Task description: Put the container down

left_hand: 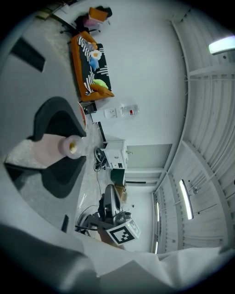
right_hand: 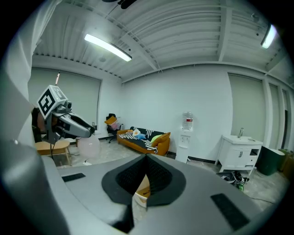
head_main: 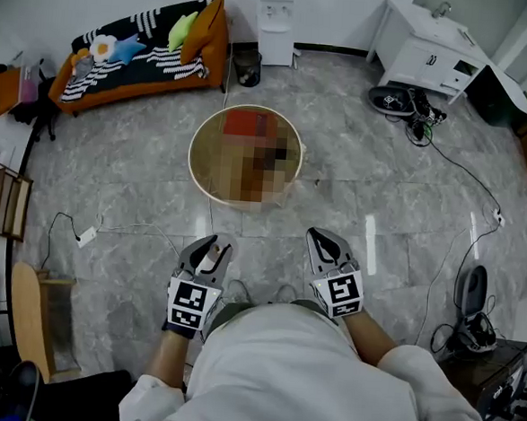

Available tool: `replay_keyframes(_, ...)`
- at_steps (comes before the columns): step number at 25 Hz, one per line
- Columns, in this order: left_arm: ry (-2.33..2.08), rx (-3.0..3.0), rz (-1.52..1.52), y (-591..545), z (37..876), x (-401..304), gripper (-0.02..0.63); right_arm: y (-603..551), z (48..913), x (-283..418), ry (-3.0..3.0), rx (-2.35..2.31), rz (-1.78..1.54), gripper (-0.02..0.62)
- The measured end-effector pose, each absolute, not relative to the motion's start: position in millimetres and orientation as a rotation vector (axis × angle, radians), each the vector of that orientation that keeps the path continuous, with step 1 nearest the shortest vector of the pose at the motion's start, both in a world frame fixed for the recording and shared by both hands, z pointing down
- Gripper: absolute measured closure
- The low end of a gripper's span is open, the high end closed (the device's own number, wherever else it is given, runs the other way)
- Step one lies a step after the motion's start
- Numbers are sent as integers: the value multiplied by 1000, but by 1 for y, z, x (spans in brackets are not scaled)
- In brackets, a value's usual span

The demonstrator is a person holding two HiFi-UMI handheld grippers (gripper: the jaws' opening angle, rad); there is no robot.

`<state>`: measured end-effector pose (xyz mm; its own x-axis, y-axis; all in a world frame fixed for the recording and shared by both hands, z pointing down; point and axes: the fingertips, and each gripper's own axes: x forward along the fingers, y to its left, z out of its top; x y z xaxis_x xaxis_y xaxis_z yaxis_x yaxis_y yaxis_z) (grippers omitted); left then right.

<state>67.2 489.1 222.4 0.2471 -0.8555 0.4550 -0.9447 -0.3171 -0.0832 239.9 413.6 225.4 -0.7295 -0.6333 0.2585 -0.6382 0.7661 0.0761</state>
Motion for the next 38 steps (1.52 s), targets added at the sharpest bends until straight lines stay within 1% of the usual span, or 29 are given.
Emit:
replay_keyframes(10, -1751, 2283, 624, 458, 216, 70, 472, 383, 220, 230, -2748, 907, -5, 572)
replay_keyframes(20, -1772, 2241, 599, 419, 236, 59, 472, 343, 245, 222, -2726, 860, 15, 572)
replay_keyframes(29, -1677, 2278, 606, 340, 278, 17, 472, 280, 265, 181, -2658, 925, 43, 572)
replay_keyframes(38, -1518, 2398, 670, 244, 310, -39, 472, 196, 294, 117, -2559, 1030, 105, 572)
